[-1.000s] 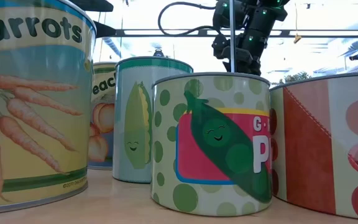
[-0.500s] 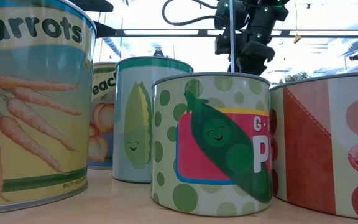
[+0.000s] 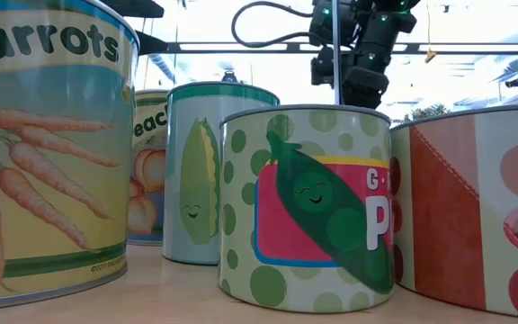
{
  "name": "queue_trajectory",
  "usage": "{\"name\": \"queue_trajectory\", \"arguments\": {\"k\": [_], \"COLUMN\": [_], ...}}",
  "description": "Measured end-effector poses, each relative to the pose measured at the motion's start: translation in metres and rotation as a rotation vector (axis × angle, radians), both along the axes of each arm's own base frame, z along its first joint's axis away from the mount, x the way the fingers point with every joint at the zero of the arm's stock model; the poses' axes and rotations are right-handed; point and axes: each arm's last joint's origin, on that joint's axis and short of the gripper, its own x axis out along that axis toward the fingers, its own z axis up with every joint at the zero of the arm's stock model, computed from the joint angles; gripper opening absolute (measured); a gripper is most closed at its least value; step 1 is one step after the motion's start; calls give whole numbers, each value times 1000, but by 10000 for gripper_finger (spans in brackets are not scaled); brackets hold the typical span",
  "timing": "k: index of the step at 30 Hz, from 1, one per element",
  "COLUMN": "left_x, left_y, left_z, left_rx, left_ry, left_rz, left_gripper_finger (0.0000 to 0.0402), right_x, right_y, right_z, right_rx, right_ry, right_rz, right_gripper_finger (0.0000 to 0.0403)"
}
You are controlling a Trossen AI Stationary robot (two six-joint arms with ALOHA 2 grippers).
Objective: Pick and place cans onto a shelf
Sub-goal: Put the canned peas on the shelf
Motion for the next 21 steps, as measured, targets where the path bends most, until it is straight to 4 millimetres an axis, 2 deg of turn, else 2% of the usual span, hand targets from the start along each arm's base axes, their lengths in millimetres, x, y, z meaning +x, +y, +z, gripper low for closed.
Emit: {"name": "queue_trajectory", "arguments": {"k": [12, 21], "left_x": [0, 0], "left_y": [0, 0], "left_z": [0, 0], "left_rx": [0, 0], "left_ry": [1, 1], "left_rz": [0, 0], "left_gripper_finger": [396, 396], "right_x": [-4, -7], "right_y": [-1, -3], "right_z": [-1, -1], "right_rx": [24, 24], "right_ry": [-1, 13], "right_rz": [-280, -354], "right_gripper_finger": [373, 372]}}
